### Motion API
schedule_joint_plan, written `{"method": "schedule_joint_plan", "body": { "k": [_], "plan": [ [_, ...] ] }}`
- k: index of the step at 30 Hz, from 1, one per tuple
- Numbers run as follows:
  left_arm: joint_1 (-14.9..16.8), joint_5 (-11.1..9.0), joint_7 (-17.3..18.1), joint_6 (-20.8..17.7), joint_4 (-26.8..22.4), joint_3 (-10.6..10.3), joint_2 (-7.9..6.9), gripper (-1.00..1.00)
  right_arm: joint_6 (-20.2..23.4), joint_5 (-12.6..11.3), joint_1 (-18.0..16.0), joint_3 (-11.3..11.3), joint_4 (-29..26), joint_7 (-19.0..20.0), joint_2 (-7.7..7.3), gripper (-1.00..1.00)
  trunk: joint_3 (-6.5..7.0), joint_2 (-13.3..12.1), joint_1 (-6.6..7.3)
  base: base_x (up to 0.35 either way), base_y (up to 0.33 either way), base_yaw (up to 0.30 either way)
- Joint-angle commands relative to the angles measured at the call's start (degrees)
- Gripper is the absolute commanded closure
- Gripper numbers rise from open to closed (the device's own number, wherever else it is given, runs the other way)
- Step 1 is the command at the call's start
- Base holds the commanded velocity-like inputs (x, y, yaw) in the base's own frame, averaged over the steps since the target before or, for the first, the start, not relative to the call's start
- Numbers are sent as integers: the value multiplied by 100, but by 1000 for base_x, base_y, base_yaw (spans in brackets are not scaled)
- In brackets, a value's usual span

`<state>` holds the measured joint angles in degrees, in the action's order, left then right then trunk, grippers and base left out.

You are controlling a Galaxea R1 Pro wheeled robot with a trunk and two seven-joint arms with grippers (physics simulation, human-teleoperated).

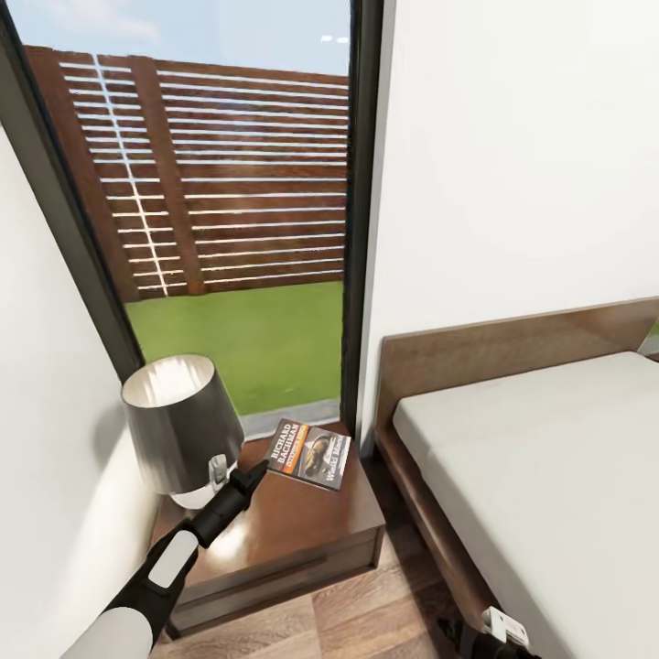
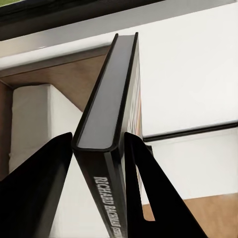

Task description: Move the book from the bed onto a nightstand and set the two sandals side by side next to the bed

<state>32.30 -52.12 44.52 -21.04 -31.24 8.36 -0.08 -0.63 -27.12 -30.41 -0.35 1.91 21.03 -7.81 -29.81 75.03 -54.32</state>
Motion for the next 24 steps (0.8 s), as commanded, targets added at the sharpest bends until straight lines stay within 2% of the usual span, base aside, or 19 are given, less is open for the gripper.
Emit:
{"method": "schedule_joint_plan", "body": {
  "k": [1,15,24],
  "plan": [
    [4,-44,11,-50,3,6,0,100,-7,-32,-9,-2,20,33,-2,-100,-5,3,-1,130,0,0],
    [4,-42,5,-41,4,-3,5,100,-7,-30,-9,-1,20,37,-2,-100,-5,3,-1,94,0,0],
    [4,-36,-6,-43,4,6,-7,100,-4,-30,-9,-6,20,59,-2,-100,-5,3,-1,25,0,0]
  ]
}}
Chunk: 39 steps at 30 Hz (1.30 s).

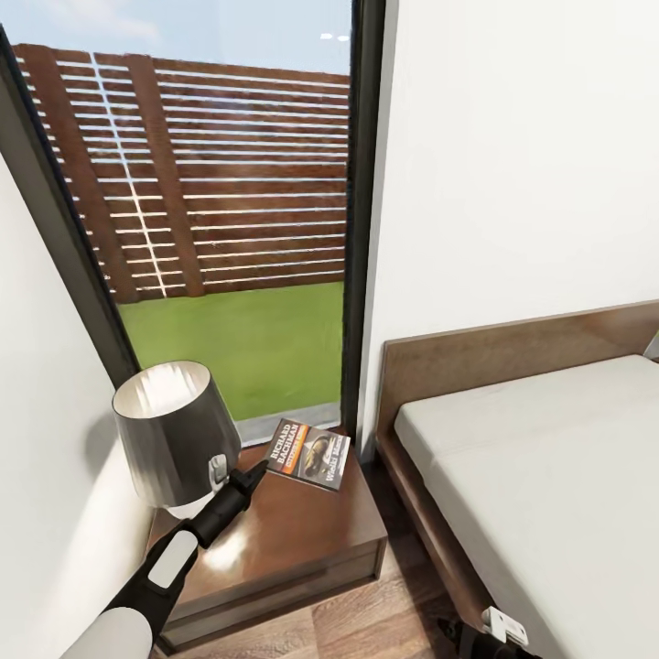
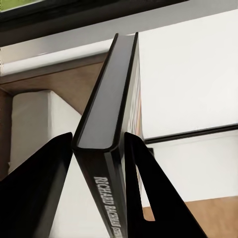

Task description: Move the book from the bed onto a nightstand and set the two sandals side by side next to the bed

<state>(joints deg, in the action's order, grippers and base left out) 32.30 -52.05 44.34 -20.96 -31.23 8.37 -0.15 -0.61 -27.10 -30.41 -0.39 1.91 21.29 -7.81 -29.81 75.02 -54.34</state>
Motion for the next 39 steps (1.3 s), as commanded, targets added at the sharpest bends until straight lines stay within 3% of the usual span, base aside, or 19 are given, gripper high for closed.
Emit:
{"method": "schedule_joint_plan", "body": {
  "k": [1,8,12,21,27,30,36,39],
  "plan": [
    [4,-43,4,-51,3,6,0,100,-5,-32,-9,-3,20,35,-2,-100,-5,3,0,7,0,0],
    [4,-35,-44,-48,3,-3,6,100,41,-30,-9,3,5,129,-2,-100,-5,3,0,3,0,0],
    [4,-34,-52,-48,3,-9,6,100,73,-7,-9,36,-12,435,-3,-100,-5,3,0,0,0,0],
    [4,-33,-55,-43,3,-31,7,100,433,75,-9,129,-52,1755,-5,-100,-5,3,0,0,0,0],
    [4,-34,-57,-30,3,-42,13,100,718,344,-9,346,-158,2604,1,-100,-5,3,0,0,0,0],
    [4,-33,-57,-22,3,-44,13,100,921,510,-9,476,-251,3247,4,-100,-5,3,0,0,0,0],
    [4,-33,-60,-15,3,-45,13,100,1299,623,-9,554,-368,4109,31,-100,-5,3,0,0,0,0],
    [4,-30,-63,-12,3,-45,13,100,1375,638,-9,566,-494,4345,43,-100,-5,3,0,0,0,0]
  ]
}}
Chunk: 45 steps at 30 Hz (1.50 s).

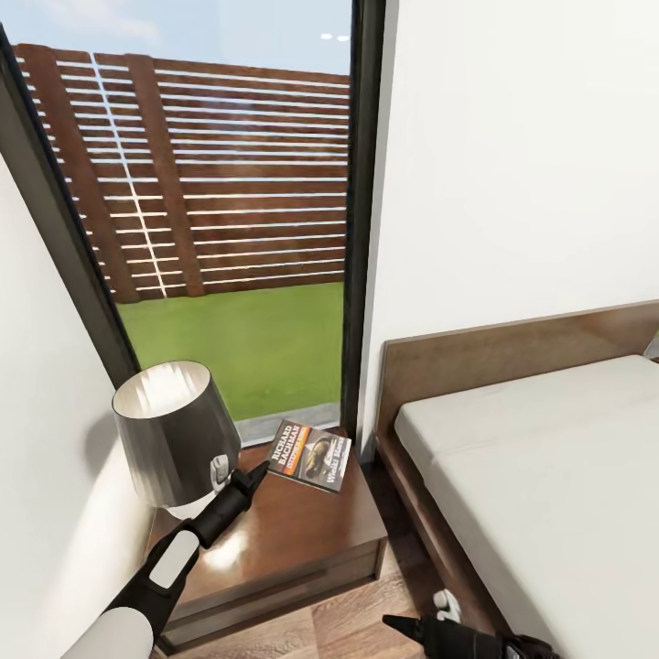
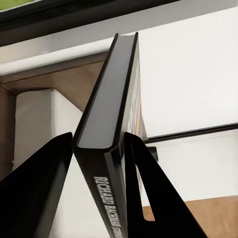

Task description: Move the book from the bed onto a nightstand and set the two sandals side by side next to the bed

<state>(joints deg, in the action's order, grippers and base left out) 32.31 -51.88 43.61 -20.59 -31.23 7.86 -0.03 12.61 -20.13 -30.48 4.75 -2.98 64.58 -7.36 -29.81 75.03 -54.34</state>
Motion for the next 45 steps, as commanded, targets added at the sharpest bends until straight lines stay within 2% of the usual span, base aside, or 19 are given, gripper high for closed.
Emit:
{"method": "schedule_joint_plan", "body": {
  "k": [1,9,13,21,40,45],
  "plan": [
    [4,-47,8,-48,2,5,-1,100,70,-56,-2,54,-61,76,1,-100,-6,3,0,0,0,0],
    [4,-43,-45,164,18,6,-3,100,132,-54,-2,60,-455,294,10,-100,-6,3,0,0,0,0],
    [4,-54,-326,328,30,5,1,100,136,-74,-2,48,-766,302,14,-100,-6,3,0,0,0,0],
    [4,-62,-638,380,29,5,11,100,135,-110,-2,36,-925,301,15,-100,-6,3,0,0,0,0],
    [4,-51,-704,389,58,1,-13,100,107,-113,-2,35,-950,326,82,-100,-6,3,0,0,0,0],
    [4,-44,-704,389,62,3,-16,100,103,-99,-2,34,-950,327,85,-100,-95,204,-110,0,0,0]
  ]
}}
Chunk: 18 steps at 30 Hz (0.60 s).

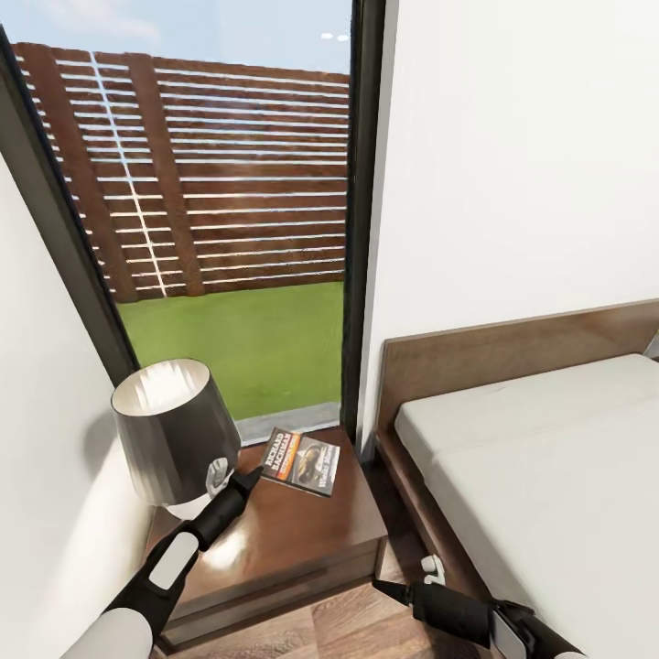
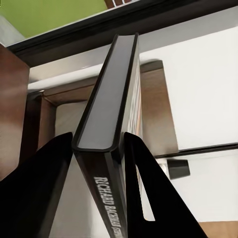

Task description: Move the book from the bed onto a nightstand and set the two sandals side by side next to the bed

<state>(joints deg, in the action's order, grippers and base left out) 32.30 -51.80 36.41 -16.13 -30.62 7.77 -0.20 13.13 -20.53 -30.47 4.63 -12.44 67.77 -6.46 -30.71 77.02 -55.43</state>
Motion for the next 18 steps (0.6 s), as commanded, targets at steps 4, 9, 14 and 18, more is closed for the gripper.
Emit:
{"method": "schedule_joint_plan", "body": {
  "k": [4,9,14,18],
  "plan": [
    [4,-51,11,-57,7,13,-10,100,56,-48,-3,37,-4,8,-6,-100,-78,165,-88,0,0,0],
    [4,-50,8,-52,10,13,-44,100,64,-52,-3,19,-4,14,-11,-100,-167,366,-198,0,0,0],
    [4,-50,7,-46,11,14,-55,100,60,-55,-3,16,-4,16,-12,-100,-257,566,-308,0,0,0],
    [4,-50,7,-13,12,8,-56,100,55,-56,-3,20,-4,17,-13,-100,-329,727,-396,0,0,0]
  ]
}}
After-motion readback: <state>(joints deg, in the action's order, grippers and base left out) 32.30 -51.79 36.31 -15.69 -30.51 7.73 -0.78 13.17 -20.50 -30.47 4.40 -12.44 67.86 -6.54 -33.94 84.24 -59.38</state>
